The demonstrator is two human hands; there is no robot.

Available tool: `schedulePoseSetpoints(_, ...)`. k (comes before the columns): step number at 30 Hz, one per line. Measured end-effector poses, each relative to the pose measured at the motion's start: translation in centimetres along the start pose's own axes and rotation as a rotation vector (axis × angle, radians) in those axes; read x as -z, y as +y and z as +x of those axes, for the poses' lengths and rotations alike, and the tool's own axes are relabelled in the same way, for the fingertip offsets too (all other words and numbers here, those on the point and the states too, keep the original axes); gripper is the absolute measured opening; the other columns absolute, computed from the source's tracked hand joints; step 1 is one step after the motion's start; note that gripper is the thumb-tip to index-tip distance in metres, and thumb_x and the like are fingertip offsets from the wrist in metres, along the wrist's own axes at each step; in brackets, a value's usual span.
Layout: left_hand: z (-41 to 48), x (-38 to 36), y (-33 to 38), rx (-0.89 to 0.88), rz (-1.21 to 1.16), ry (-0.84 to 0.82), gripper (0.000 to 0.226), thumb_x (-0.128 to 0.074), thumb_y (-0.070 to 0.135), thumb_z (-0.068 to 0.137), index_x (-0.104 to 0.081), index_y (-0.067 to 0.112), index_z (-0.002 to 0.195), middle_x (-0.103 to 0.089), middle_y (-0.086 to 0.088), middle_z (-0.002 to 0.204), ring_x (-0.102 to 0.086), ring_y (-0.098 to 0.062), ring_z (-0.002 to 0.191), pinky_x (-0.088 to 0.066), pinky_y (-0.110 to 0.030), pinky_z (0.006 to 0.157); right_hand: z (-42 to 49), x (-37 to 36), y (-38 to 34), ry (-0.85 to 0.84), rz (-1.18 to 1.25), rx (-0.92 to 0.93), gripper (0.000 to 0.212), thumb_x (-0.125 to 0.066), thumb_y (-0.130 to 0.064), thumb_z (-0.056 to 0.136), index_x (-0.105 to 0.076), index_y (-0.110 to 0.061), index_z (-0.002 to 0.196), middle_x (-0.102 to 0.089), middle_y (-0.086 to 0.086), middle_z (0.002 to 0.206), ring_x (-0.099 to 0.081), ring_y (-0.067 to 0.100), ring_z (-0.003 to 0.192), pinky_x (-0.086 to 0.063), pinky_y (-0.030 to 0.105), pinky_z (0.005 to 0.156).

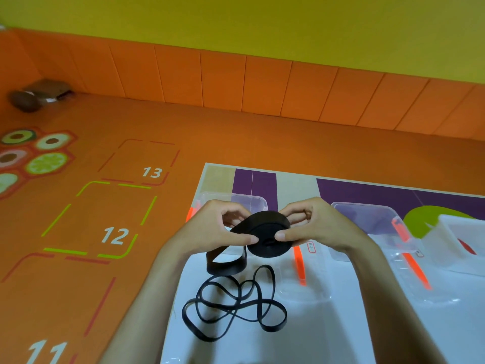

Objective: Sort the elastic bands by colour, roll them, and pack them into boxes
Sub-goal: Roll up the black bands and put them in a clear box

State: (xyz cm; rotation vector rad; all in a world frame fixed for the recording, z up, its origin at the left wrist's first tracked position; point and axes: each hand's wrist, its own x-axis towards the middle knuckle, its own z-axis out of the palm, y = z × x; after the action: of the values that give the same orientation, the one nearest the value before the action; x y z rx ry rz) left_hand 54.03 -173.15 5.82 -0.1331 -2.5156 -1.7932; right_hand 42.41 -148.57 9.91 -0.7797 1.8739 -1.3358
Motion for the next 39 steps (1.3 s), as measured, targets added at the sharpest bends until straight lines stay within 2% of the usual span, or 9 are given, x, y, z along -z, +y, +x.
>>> schedulePoseSetpoints(3, -0.1, 0.3, 0.0, 0.003, 0.006, 0.012, 0.024, -0.093, 0.031, 0.075, -0.081, 0.031, 0.096, -0.081, 0.006, 0.091, -0.075, -0.010, 0.084, -0.057, -0.023, 0.079, 0.4, -0.3, 0.0, -0.034, -0.012, -0.004, 0.028, -0.091, -0.014, 0.083, -0.082, -0.020, 0.108, -0.083, 0.009, 0.103, -0.081, 0.027, 0.097, -0.065, 0.031, 0.076)
schedulePoseSetpoints(8, -0.3, 0.8, 0.3, 0.037, -0.153, 0.062, 0.028, -0.093, 0.029, 0.078, -0.080, 0.030, 0.103, -0.082, 0.000, 0.096, -0.077, -0.014, 0.088, -0.057, -0.022, 0.076, 0.4, -1.1, 0.7, 0.110, 0.010, 0.082, 0.025, -0.089, -0.019, 0.085, -0.084, -0.031, 0.107, -0.083, 0.004, 0.099, -0.081, 0.023, 0.092, -0.066, 0.031, 0.073)
schedulePoseSetpoints(13, 0.0, 0.0, 0.3, 0.079, -0.202, 0.057, 0.024, -0.090, 0.038, 0.081, -0.079, 0.030, 0.101, -0.082, -0.002, 0.101, -0.080, -0.020, 0.095, -0.059, -0.022, 0.083, -0.1, -1.3, 1.9, 0.189, 0.005, 0.112, 0.029, -0.090, -0.016, 0.084, -0.084, -0.029, 0.108, -0.084, 0.003, 0.099, -0.081, 0.023, 0.091, -0.066, 0.030, 0.071)
schedulePoseSetpoints(17, 0.0, -0.4, -0.2, 0.072, -0.167, 0.088, 0.019, -0.090, 0.028, 0.082, -0.081, 0.034, 0.098, -0.083, 0.004, 0.096, -0.079, -0.011, 0.090, -0.057, -0.018, 0.081, -0.4, -1.5, 2.4, 0.210, -0.011, 0.122, 0.029, -0.091, -0.015, 0.083, -0.084, -0.025, 0.109, -0.083, 0.003, 0.098, -0.081, 0.023, 0.090, -0.065, 0.028, 0.070)
schedulePoseSetpoints(22, -0.6, -0.5, -1.0, 0.098, -0.242, 0.117, 0.034, -0.092, 0.037, 0.074, -0.083, 0.031, 0.106, -0.083, 0.002, 0.104, -0.079, -0.015, 0.102, -0.059, -0.020, 0.088, -0.7, -2.0, 2.9, 0.234, 0.028, 0.163, 0.031, -0.089, -0.010, 0.083, -0.083, -0.021, 0.111, -0.083, 0.005, 0.099, -0.081, 0.024, 0.091, -0.065, 0.028, 0.071)
schedulePoseSetpoints(25, -1.4, -0.2, -1.7, 0.124, -0.330, 0.034, 0.035, -0.092, 0.031, 0.078, -0.082, 0.032, 0.111, -0.082, -0.002, 0.113, -0.078, -0.019, 0.110, -0.059, -0.021, 0.092, -0.9, -2.2, 3.3, 0.230, 0.054, 0.181, 0.031, -0.089, -0.010, 0.083, -0.084, -0.023, 0.110, -0.083, 0.005, 0.099, -0.081, 0.024, 0.091, -0.065, 0.028, 0.071)
schedulePoseSetpoints(31, -2.1, -0.7, -2.1, 0.128, -0.348, 0.084, 0.033, -0.088, 0.033, 0.083, -0.081, 0.027, 0.114, -0.082, -0.005, 0.112, -0.078, -0.023, 0.108, -0.059, -0.040, 0.101, -1.0, -4.0, 4.2, 0.322, 0.206, 0.203, 0.026, -0.091, -0.027, 0.079, -0.083, -0.025, 0.104, -0.083, 0.008, 0.099, -0.081, 0.026, 0.090, -0.065, 0.030, 0.067)
schedulePoseSetpoints(34, -2.6, -0.4, -2.0, 0.117, -0.358, 0.173, 0.030, -0.084, 0.038, 0.087, -0.080, 0.027, 0.114, -0.083, -0.006, 0.109, -0.078, -0.023, 0.109, -0.041, -0.056, 0.119, -0.1, -5.9, 5.6, 0.317, 0.327, 0.163, 0.034, -0.086, -0.035, 0.078, -0.079, -0.017, 0.106, -0.080, 0.013, 0.106, -0.079, 0.036, 0.095, -0.066, 0.039, 0.072)
schedulePoseSetpoints(39, -3.3, 0.2, -1.7, 0.092, -0.166, 0.123, 0.023, -0.087, 0.028, 0.086, -0.081, 0.030, 0.108, -0.083, 0.003, 0.104, -0.080, -0.017, 0.100, -0.061, -0.029, 0.090, 0.4, -5.4, 5.7, 0.102, 0.172, 0.134, 0.051, -0.086, -0.030, 0.086, -0.069, -0.033, 0.135, -0.070, -0.006, 0.136, -0.075, 0.024, 0.116, -0.065, 0.039, 0.087)
